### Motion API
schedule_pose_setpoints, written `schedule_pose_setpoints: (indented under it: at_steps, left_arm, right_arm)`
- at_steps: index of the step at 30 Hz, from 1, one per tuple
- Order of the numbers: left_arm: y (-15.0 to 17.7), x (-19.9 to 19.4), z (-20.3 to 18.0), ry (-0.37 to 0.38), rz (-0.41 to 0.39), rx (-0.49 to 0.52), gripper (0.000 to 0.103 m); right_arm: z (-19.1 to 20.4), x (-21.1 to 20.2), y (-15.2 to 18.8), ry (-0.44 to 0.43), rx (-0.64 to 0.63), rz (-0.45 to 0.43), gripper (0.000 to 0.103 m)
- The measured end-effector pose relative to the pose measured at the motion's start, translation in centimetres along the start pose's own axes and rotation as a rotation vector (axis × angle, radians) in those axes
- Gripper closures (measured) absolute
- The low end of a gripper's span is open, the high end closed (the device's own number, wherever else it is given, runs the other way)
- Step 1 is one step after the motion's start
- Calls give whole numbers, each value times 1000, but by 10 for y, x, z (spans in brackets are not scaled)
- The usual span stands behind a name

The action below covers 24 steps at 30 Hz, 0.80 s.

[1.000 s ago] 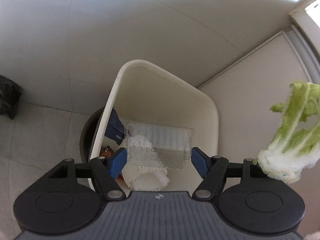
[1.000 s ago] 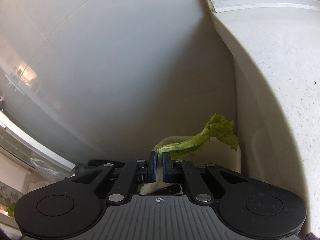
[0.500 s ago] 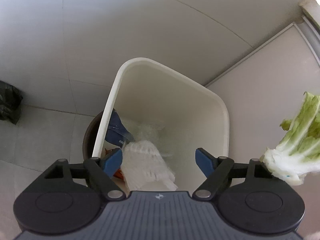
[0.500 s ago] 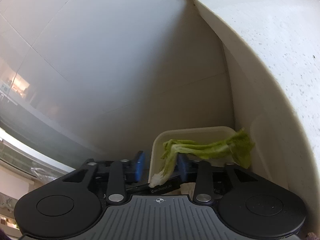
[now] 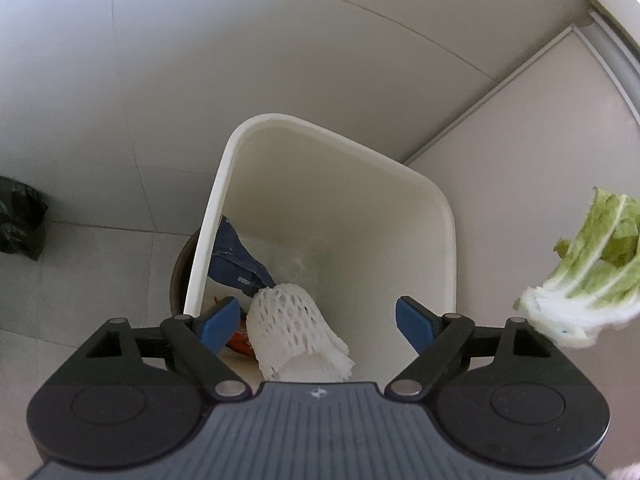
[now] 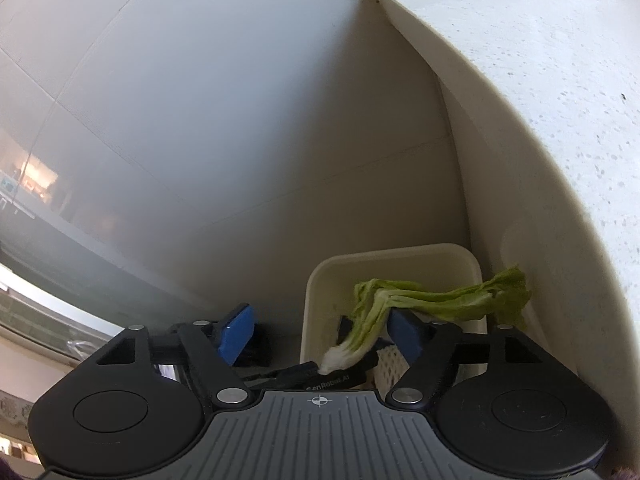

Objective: Collect trash
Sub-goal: 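Open both tools to drop the tray and lettuce leaf into the bin, then move both tools back over the counter toward the foam net and yellow box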

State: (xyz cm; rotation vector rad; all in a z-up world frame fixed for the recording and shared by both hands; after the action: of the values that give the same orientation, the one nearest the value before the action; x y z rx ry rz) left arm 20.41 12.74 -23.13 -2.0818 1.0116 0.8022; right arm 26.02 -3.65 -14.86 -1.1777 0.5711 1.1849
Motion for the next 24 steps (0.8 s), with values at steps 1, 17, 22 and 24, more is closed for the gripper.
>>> schedule_pose_setpoints:
  at_steps: [1,17,22,24]
  left_arm:
    - [0,0,0,2,2,-1,20]
    - [13,-9,-7,-62,71,115,19]
    - [18,-11,-3,-95,94,120,19]
    - [19,-13,-2,-100,96,122,19]
  right_arm:
    - [1,1,3,2,-2,1,27]
    - [10,2,7,17,-40,68,16]
    - [15,23,18,96,-94,224,9]
    - [16,25,19,97,-78,240,9]
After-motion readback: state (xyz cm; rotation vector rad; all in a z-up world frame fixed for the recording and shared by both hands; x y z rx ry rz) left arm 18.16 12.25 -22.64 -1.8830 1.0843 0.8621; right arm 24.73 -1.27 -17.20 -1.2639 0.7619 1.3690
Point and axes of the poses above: each gripper's, at about its wrist camera, not at the fingertips, and x roughly the way its jaws point, z to its left, y to its underside, the point moved 2 cm from there along x, roughly the way its jaws point, and after that the axes turned 15 degrees about y, right-handed, at the moved point
